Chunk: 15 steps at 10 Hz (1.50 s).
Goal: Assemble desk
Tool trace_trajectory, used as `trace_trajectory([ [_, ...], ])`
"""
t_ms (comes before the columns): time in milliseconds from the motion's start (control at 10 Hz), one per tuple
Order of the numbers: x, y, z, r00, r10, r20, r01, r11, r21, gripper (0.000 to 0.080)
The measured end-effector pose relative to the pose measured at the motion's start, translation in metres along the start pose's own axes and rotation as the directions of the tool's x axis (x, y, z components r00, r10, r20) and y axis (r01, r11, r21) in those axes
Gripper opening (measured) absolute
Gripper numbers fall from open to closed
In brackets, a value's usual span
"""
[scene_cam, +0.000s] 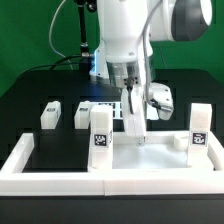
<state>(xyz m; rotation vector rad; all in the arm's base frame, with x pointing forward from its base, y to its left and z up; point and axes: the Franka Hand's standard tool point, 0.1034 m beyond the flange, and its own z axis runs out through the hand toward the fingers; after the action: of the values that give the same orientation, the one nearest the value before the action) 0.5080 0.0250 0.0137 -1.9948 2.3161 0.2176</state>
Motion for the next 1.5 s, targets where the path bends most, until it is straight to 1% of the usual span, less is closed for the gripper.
trace_trajectory([
  [100, 0.0009, -0.0007, -0.0007, 1.0, -0.004, 0.0, 0.004, 1.0, 0.002, 0.0648],
  [200, 0.0016, -0.0004, -0.0003, 1.0, -0.003, -0.001, 0.003, 1.0, 0.001, 0.0538],
  [300, 0.0015, -0.0002, 0.0, 1.0, -0.004, -0.001, 0.004, 1.0, 0.001, 0.0401],
  [400, 0.0016, -0.0001, 0.0001, 1.0, -0.004, -0.001, 0.004, 1.0, 0.001, 0.0401],
  [500, 0.0016, -0.0001, 0.0001, 1.0, -0.003, -0.001, 0.003, 1.0, 0.001, 0.0196],
  [600, 0.0017, -0.0001, 0.0001, 1.0, -0.003, -0.001, 0.003, 1.0, 0.001, 0.0196],
  [700, 0.0012, 0.0003, 0.0001, 1.0, -0.008, -0.001, 0.008, 1.0, 0.001, 0.0072],
  [900, 0.0012, -0.0004, -0.0003, 1.0, -0.009, -0.002, 0.009, 1.0, 0.004, 0.0068],
  [1500, 0.0012, -0.0004, -0.0003, 1.0, -0.009, -0.002, 0.009, 1.0, 0.004, 0.0068],
])
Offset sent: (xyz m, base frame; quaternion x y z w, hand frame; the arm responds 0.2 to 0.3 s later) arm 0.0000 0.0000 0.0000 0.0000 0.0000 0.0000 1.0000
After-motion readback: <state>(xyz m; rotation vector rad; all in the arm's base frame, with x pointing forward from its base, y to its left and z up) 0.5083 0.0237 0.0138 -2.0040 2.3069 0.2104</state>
